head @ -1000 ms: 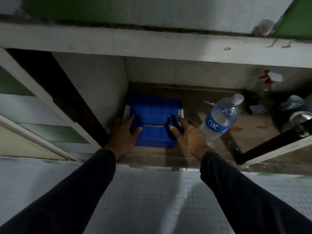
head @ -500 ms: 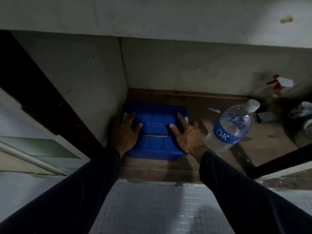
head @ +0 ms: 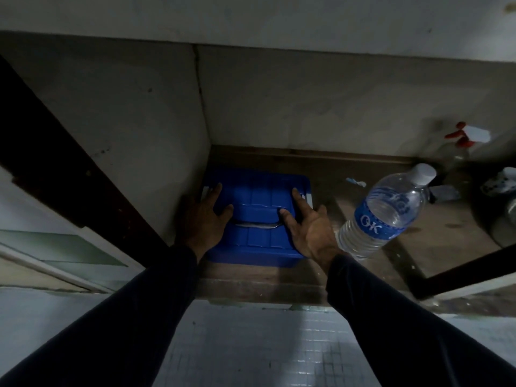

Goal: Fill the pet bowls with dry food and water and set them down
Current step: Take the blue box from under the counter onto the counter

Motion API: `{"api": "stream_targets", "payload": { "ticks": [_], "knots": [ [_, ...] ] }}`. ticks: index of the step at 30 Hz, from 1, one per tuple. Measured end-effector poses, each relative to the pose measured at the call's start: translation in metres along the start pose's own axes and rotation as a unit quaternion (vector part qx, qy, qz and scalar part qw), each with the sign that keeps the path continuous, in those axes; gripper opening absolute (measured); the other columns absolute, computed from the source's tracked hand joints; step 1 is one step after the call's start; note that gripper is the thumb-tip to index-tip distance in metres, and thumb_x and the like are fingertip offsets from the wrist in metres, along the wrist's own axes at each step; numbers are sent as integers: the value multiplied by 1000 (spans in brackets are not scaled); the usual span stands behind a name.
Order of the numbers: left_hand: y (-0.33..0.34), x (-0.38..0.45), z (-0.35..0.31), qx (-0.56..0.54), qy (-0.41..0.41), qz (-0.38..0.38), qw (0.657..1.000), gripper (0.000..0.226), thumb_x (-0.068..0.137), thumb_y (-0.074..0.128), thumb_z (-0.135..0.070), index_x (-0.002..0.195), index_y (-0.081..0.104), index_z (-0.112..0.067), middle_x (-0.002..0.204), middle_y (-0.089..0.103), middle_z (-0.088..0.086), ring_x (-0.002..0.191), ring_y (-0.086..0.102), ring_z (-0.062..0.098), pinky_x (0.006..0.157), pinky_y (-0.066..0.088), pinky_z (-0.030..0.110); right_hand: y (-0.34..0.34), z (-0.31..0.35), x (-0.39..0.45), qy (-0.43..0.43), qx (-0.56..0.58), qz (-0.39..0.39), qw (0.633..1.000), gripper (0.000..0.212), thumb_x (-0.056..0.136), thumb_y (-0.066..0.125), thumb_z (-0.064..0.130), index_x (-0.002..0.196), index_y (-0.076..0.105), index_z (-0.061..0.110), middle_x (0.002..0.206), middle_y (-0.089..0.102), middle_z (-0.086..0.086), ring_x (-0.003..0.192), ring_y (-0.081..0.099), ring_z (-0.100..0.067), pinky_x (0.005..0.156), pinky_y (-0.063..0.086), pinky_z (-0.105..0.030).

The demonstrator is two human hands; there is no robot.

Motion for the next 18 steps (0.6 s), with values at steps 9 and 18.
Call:
{"api": "stream_targets", "payload": {
  "ticks": [9,18],
  "knots": [
    [-1,-3,-4,-14,20,-10,1000,66,102,46,-56,161,22,-38,167,28,6,150,30,33,119,28,40,-2,-4,1,3,6,-4,1000,71,96,45,67,156,9,55,155,25,-21,130,45,-41,108,44,-49],
    [10,-19,7,-80,30,11,996,70,97,43,-62,160,24,-38,168,25,1,153,25,27,124,23,37,7,-19,-15,-11,50,-13,999,75,87,45,77,151,10,60,157,36,-15,134,48,-37,110,45,-48]
  ]
}}
Point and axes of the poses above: each hand's wrist, its own x-axis towards the middle knuckle, its own y-axis out of the palm, z = x × y, the point moved 7 cm from there along x, towards the middle knuckle
